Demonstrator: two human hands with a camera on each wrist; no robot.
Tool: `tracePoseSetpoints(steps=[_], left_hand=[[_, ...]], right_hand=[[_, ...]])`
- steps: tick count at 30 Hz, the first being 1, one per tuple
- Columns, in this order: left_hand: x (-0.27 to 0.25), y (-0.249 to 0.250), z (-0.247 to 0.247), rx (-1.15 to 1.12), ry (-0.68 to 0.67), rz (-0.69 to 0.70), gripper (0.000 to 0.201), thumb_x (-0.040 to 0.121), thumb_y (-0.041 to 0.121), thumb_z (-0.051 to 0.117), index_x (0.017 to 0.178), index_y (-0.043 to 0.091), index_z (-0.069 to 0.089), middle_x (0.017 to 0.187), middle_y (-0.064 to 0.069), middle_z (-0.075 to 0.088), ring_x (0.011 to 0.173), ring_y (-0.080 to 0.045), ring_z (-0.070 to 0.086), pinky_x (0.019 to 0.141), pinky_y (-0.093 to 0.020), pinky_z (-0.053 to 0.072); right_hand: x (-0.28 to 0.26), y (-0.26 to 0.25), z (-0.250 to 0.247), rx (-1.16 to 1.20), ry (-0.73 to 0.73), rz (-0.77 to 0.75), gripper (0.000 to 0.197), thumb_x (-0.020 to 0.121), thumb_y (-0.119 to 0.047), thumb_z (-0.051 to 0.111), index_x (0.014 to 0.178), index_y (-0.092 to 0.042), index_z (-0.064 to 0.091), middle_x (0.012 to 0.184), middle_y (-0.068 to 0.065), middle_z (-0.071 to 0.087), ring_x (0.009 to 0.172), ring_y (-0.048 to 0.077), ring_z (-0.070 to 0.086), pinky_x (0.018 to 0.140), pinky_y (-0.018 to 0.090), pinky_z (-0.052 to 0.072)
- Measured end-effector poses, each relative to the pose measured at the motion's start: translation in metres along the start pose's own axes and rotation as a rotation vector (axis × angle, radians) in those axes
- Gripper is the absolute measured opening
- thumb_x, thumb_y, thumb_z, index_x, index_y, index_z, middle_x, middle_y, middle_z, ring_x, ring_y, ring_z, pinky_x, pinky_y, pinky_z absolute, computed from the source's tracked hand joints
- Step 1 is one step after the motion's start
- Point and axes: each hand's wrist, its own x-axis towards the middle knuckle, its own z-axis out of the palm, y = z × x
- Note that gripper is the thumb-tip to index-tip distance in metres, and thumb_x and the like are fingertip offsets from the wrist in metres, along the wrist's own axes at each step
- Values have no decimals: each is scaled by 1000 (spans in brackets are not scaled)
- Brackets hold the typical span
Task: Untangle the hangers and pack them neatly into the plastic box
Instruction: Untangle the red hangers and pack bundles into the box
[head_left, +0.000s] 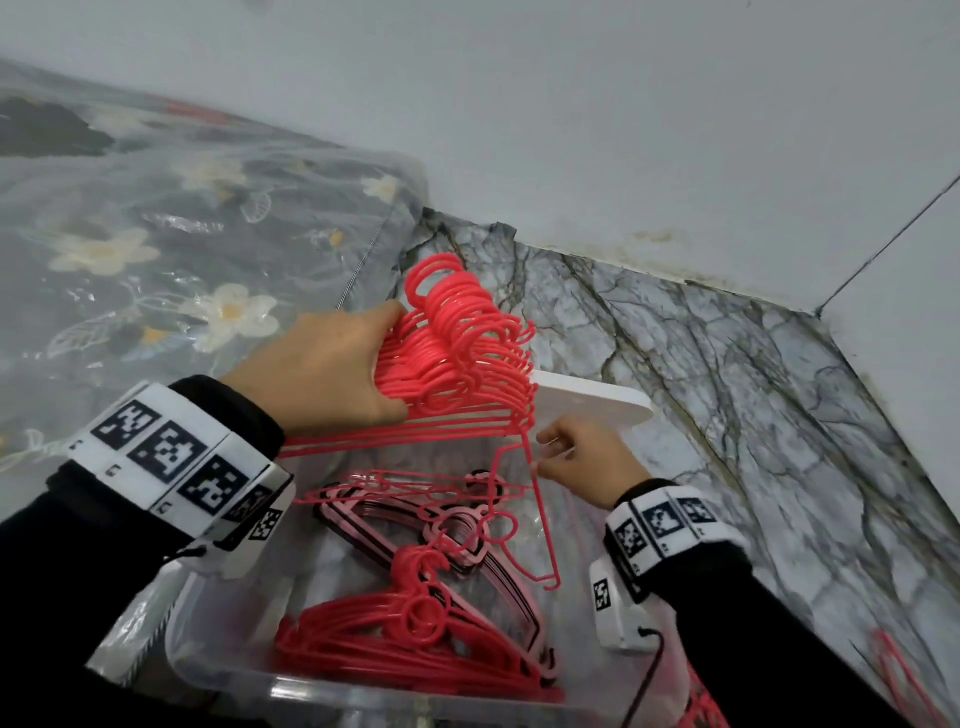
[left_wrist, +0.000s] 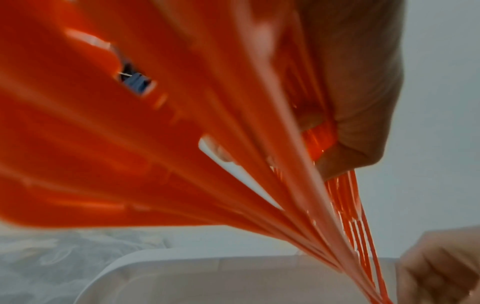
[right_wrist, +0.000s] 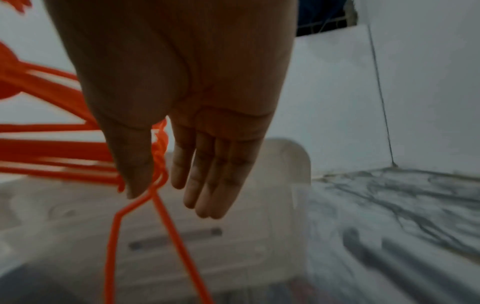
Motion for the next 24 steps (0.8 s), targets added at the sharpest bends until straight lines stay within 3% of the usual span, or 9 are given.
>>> tracePoseSetpoints(steps=[2,4,7,11,15,19,24], left_hand=[[1,-2,1,-17,-7,-1,59,57,54,62,108,27,47,83,6,66,69,-17,61,67,-35,51],[2,-4,1,-33,-6,-6,57,61,52,67,108,27,48,86,5,67,71,-17,61,67,-34,50],[1,-9,1,-51,6,-15,58,63,47,76,110,27,48,91,2,68,69,-16,56,64,-26,39],[2,-12,1,-10,25,-1,84,53,61,81,120,23,49,104,-2,69,87,-25,64,67,-25,34],[3,-8,2,28,17,-6,90,50,78,67,119,24,47,105,0,68,92,-24,65,71,-28,43],[3,-2,4,130,30,29,81,58,73,66,115,19,45,99,-6,68,88,-29,65,74,-37,50],[5,2,7,225,28,60,80,62,71,66,115,15,43,94,-10,68,84,-33,64,70,-38,49]], right_hand=[[1,-5,16,-3,8,-15,26,81,-16,70,103,-8,62,89,1,59,81,13,54,71,21,40],[2,-8,23,-4,38,-13,10,83,-13,67,90,-11,61,79,0,58,78,17,55,72,26,43],[2,-7,20,54,94,-11,13,84,-5,64,77,-12,56,73,12,61,76,31,62,76,36,51],[-1,-6,9,89,131,-47,9,83,-3,66,75,-3,61,77,20,65,78,36,64,77,46,53],[-5,-6,6,39,156,-70,10,82,-5,67,74,-1,63,73,17,67,72,32,64,74,43,53],[-5,-4,3,40,211,-6,21,80,-6,69,70,-16,54,72,13,67,73,29,65,75,37,53],[-8,-8,8,20,239,-19,17,80,-3,66,75,-13,54,70,9,65,73,28,65,74,34,52]])
